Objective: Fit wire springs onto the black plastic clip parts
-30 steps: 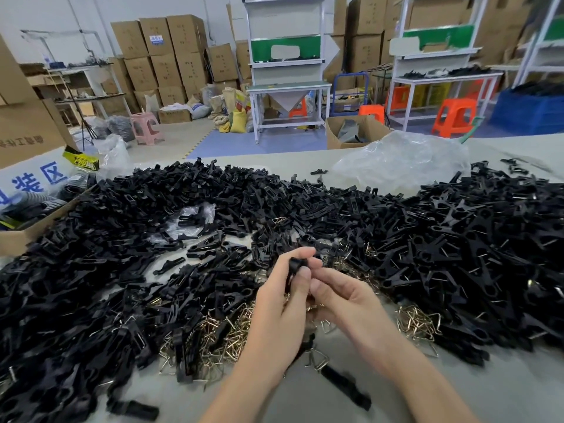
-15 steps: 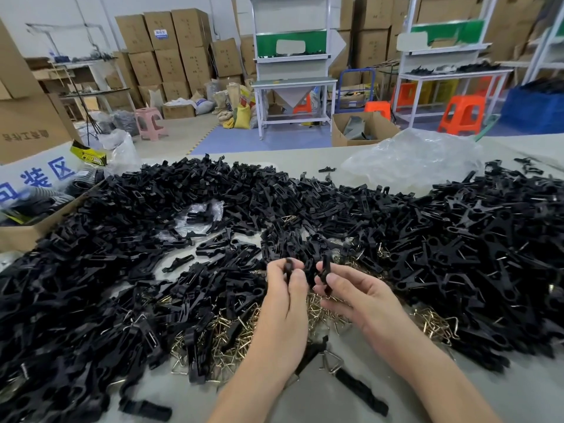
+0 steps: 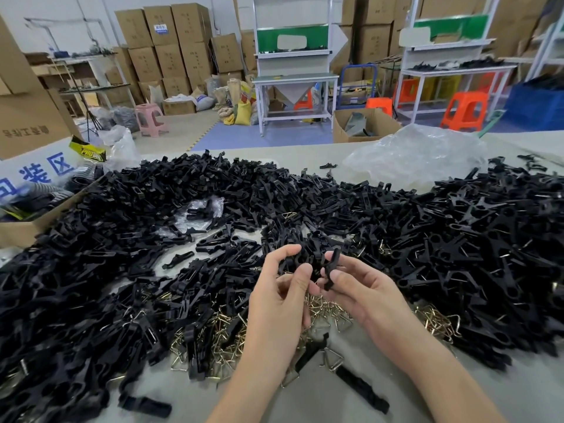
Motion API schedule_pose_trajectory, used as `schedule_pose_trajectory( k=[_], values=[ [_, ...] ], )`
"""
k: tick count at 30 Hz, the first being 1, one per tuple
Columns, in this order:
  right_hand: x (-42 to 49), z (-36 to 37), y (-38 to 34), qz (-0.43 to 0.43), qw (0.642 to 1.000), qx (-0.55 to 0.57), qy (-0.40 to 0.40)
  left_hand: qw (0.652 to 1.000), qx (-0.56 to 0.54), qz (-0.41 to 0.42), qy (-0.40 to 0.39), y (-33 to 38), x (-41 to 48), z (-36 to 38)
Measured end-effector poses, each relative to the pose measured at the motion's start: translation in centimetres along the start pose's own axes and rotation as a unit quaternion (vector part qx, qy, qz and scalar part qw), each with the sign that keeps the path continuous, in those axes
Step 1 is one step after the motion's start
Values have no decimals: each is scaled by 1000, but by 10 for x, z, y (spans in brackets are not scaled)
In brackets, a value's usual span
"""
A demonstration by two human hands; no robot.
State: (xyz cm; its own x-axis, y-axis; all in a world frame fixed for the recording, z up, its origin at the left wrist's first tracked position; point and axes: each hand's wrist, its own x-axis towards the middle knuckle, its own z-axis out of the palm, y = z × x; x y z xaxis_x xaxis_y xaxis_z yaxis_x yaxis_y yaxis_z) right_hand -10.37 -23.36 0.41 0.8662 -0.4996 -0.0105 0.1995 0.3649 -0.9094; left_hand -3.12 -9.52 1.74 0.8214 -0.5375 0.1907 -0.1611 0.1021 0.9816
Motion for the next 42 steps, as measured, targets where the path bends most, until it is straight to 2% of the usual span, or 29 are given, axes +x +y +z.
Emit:
schedule_pose_trajectory(
  k=[5, 10, 16, 20, 28, 36, 42],
  values=[
    [0, 1, -1, -1, 1000, 6, 1, 1000, 10, 17, 4, 1, -1, -1],
    [0, 2, -2, 5, 1000, 21, 11, 996, 50, 20, -72, -4, -1, 2],
    [0, 1, -4, -2, 1000, -1, 21, 993, 108, 29, -26, -2, -1, 1],
    [-2, 2, -5, -6, 1000, -21, 4, 999, 51, 2, -14, -1, 2, -1],
    [-5, 4, -3, -10, 998, -37, -47, 999, 7, -14, -32, -2, 3, 0],
    [-5, 3, -4, -10, 998, -37, -55, 999, -14, -19, -28, -5, 4, -3],
    [-6, 2, -3, -14, 995, -78, -56, 999, -22, -35, -23, -8, 6, -3]
  ],
)
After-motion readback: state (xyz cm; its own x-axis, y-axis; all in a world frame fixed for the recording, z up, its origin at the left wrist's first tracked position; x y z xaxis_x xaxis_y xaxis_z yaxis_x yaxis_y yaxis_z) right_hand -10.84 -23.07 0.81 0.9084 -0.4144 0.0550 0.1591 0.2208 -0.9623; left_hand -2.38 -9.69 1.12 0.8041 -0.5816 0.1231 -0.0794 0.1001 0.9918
